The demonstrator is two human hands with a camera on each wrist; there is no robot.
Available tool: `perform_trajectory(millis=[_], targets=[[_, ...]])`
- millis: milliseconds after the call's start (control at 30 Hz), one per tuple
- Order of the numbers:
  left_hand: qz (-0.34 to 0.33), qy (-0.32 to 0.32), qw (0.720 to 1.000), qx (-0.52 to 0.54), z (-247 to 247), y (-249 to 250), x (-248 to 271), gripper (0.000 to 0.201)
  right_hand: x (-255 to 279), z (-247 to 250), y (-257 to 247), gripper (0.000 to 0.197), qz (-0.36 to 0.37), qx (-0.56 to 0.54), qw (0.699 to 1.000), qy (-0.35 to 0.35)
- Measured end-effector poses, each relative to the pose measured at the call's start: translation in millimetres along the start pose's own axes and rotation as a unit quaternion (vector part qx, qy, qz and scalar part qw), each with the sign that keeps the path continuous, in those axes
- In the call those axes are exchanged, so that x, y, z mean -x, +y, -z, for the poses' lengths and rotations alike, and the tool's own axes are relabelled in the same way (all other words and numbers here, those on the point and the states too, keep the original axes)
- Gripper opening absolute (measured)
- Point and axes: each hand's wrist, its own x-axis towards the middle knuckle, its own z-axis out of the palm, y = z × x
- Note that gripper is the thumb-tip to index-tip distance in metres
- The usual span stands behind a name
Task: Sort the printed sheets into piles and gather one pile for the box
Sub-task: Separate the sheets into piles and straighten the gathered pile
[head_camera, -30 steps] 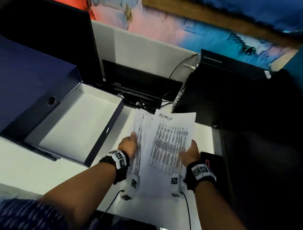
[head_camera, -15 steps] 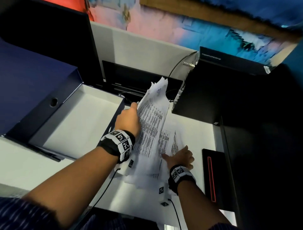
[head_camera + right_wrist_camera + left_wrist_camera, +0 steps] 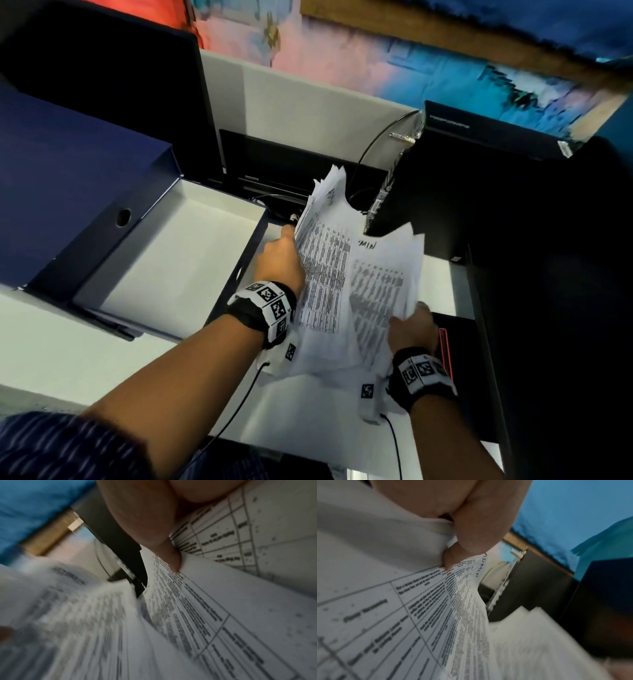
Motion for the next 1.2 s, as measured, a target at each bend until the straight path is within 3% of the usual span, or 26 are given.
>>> perform_trajectory(millis=[167, 333, 500, 633, 767, 867, 967, 1067, 1133, 1200], targets=[[0.053, -0.054, 0.997, -0.013, -41.5, -18.1, 10.2, 0.046, 18.7, 77.8, -14.9, 0.029, 0.11, 0.069, 0.985, 0.11], [0.141, -0.075, 0.985, 0.065, -70.7, -42.7, 11.6, 0.033, 28.0, 129.5, -31.8, 0.019, 0.185, -0.032, 0.968, 0.165], [0.118, -0.145, 0.974, 0.13, -89.1, -41.2, 12.0, 0.039, 24.0, 129.6, -39.3, 0.016, 0.193, -0.157, 0.96, 0.128], [0.115, -0.173, 0.964, 0.167, -91.7, -51.7, 3.9, 0.036, -3.2, 90.2, -26.7, 0.022, 0.161, -0.196, 0.965, 0.072], [0.242, -0.142, 0.926, 0.253, -88.9, -59.8, 2.3, 0.061, -38.9, 28.5, 15.2, 0.057, 0.09, -0.07, 0.991, -0.076], [0.258, -0.144, 0.91, 0.291, -89.6, -56.6, 3.6, 0.07, -41.6, 3.1, 36.5, 0.07, 0.048, -0.001, 0.986, -0.16], [0.215, -0.166, 0.908, 0.32, -89.1, -46.1, 4.3, 0.067, -34.5, -9.8, 39.3, 0.068, 0.042, 0.039, 0.986, -0.154], [0.211, -0.219, 0.903, 0.303, -95.7, -40.5, 6.5, 0.082, -23.8, -23.8, 36.7, 0.064, 0.06, 0.033, 0.98, -0.187], [0.2, -0.242, 0.913, 0.261, -100.4, -42.4, 5.9, 0.084, -22.2, -27.1, 37.6, 0.064, 0.042, 0.014, 0.985, -0.168], [0.206, -0.222, 0.926, 0.224, -99.7, -41.1, 1.0, 0.076, -23.2, -31.7, 41.6, 0.066, 0.032, 0.01, 0.987, -0.157]])
